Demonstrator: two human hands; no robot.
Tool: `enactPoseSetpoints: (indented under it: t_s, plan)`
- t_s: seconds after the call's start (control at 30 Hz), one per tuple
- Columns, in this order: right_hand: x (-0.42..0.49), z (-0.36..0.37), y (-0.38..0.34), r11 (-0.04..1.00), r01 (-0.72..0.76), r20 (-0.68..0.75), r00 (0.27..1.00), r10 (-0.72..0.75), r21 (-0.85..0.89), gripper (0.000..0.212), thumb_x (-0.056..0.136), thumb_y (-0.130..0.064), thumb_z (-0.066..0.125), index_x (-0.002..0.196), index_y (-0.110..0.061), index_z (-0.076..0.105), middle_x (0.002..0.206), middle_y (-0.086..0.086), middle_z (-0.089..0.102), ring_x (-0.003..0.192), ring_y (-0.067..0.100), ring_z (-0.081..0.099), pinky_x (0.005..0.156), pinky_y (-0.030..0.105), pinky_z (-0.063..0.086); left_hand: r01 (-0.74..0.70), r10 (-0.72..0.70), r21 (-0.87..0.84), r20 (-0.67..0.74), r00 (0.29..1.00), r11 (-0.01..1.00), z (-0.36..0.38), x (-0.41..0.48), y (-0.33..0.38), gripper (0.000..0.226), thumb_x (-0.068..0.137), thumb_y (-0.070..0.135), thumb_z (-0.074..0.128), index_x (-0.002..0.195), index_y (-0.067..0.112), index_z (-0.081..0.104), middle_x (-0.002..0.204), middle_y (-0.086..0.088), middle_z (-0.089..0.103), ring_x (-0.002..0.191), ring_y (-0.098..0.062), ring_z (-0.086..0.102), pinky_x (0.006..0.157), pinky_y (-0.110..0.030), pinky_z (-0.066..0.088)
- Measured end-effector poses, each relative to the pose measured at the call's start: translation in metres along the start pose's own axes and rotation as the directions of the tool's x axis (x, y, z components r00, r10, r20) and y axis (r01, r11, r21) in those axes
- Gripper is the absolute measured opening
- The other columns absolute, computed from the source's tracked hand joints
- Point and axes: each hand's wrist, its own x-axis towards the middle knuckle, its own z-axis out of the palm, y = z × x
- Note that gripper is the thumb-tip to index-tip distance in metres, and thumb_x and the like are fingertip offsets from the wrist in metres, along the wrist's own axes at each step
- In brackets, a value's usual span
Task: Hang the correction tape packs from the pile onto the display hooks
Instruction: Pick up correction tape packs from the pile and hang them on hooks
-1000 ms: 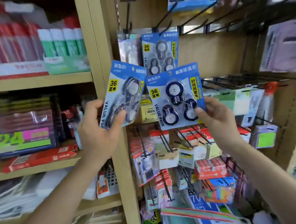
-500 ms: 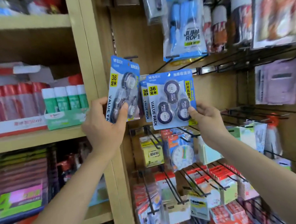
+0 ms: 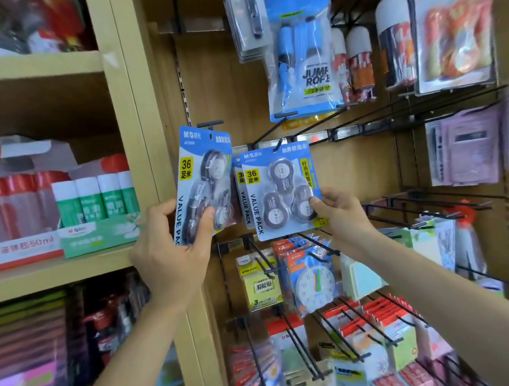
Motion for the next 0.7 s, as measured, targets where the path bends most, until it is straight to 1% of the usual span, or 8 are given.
enactPoseSetpoints:
  t_s: [0.13, 0.23, 0.33, 0.4, 0.47, 0.57, 0.63, 0.7]
  plan:
    - [0.015, 0.004, 0.001, 0.997, -0.073, -0.053, 0.996, 0.071, -0.038, 0.020, 0.097, -0.012, 0.062, 0.114, -0.003, 0.062, 0.098, 0.013, 0.074, 0.076, 0.025, 0.073, 0.060, 0.037, 0.059, -0.019, 0.019, -0.018, -0.001, 1.000, 1.000, 0.000, 0.001, 0.002, 0.037, 0.085, 0.042, 0.074, 0.105, 0.016, 0.055, 0.084, 0.005, 0.062, 0.069, -0.023, 0.063, 0.063, -0.029, 0.044]
    - [0.035, 0.010, -0.001, 0.987, -0.082, -0.104, 0.992, 0.068, -0.137, 0.018, 0.094, -0.013, 0.066, 0.110, -0.005, 0.064, 0.090, 0.009, 0.073, 0.067, 0.021, 0.071, 0.062, 0.039, 0.060, -0.015, 0.015, -0.008, 0.000, 1.000, 1.000, 0.000, 0.001, 0.003, 0.036, 0.085, 0.044, 0.072, 0.106, 0.020, 0.055, 0.084, 0.006, 0.063, 0.069, -0.024, 0.065, 0.063, -0.035, 0.048]
    - [0.056, 0.014, 0.002, 0.961, -0.106, -0.161, 0.985, 0.066, -0.256, 0.014, 0.092, -0.014, 0.069, 0.104, -0.008, 0.066, 0.096, 0.011, 0.073, 0.081, 0.026, 0.071, 0.078, 0.043, 0.060, -0.015, 0.015, -0.005, 0.004, 1.000, 1.000, 0.000, 0.002, 0.004, 0.036, 0.084, 0.044, 0.072, 0.106, 0.022, 0.054, 0.083, 0.009, 0.060, 0.068, -0.025, 0.065, 0.063, -0.035, 0.047]
    - [0.061, 0.014, 0.005, 0.939, -0.124, -0.177, 0.982, 0.069, -0.322, 0.009, 0.090, -0.017, 0.070, 0.096, -0.014, 0.064, 0.101, 0.016, 0.072, 0.089, 0.031, 0.071, 0.080, 0.046, 0.060, -0.011, 0.011, -0.003, 0.006, 1.000, 1.000, 0.000, 0.002, 0.004, 0.037, 0.084, 0.045, 0.072, 0.106, 0.022, 0.054, 0.082, 0.004, 0.064, 0.068, -0.026, 0.065, 0.062, -0.037, 0.048]
    - [0.053, 0.014, 0.006, 0.901, -0.089, -0.201, 0.980, 0.002, -0.425, 0.020, 0.089, -0.020, 0.072, 0.105, -0.012, 0.063, 0.107, 0.013, 0.070, 0.092, 0.031, 0.069, 0.080, 0.044, 0.058, -0.011, 0.011, -0.003, 0.002, 1.000, 1.000, 0.000, 0.002, 0.003, 0.037, 0.084, 0.045, 0.072, 0.107, 0.022, 0.054, 0.082, -0.002, 0.068, 0.068, -0.026, 0.066, 0.062, -0.037, 0.048]
    - [0.026, 0.022, 0.003, 0.791, 0.087, -0.200, 0.945, -0.257, -0.605, 0.044, 0.085, -0.025, 0.076, 0.124, -0.015, 0.058, 0.117, 0.001, 0.060, 0.106, 0.023, 0.057, 0.090, 0.039, 0.049, -0.023, 0.023, -0.024, 0.001, 1.000, 0.999, 0.000, 0.001, 0.000, 0.039, 0.084, 0.045, 0.073, 0.107, 0.018, 0.058, 0.083, -0.002, 0.070, 0.069, -0.022, 0.066, 0.062, -0.034, 0.050]
    - [0.003, 0.037, -0.009, 0.846, 0.216, -0.098, 0.949, -0.299, -0.487, 0.042, 0.084, -0.026, 0.078, 0.121, -0.018, 0.060, 0.116, -0.005, 0.063, 0.107, 0.015, 0.057, 0.092, 0.034, 0.049, -0.041, 0.041, -0.032, -0.002, 0.999, 0.999, 0.000, 0.000, -0.001, 0.040, 0.085, 0.044, 0.073, 0.107, 0.014, 0.060, 0.084, -0.001, 0.069, 0.071, -0.017, 0.064, 0.063, -0.027, 0.047]
    - [-0.019, 0.056, -0.024, 0.950, 0.186, 0.109, 0.981, -0.164, -0.252, 0.040, 0.085, -0.025, 0.077, 0.121, -0.022, 0.060, 0.114, -0.007, 0.067, 0.104, 0.004, 0.062, 0.088, 0.026, 0.052, -0.061, 0.061, -0.030, -0.003, 0.998, 0.998, 0.000, 0.000, -0.001, 0.039, 0.085, 0.044, 0.072, 0.107, 0.014, 0.059, 0.085, -0.003, 0.070, 0.075, -0.014, 0.061, 0.066, -0.022, 0.044]
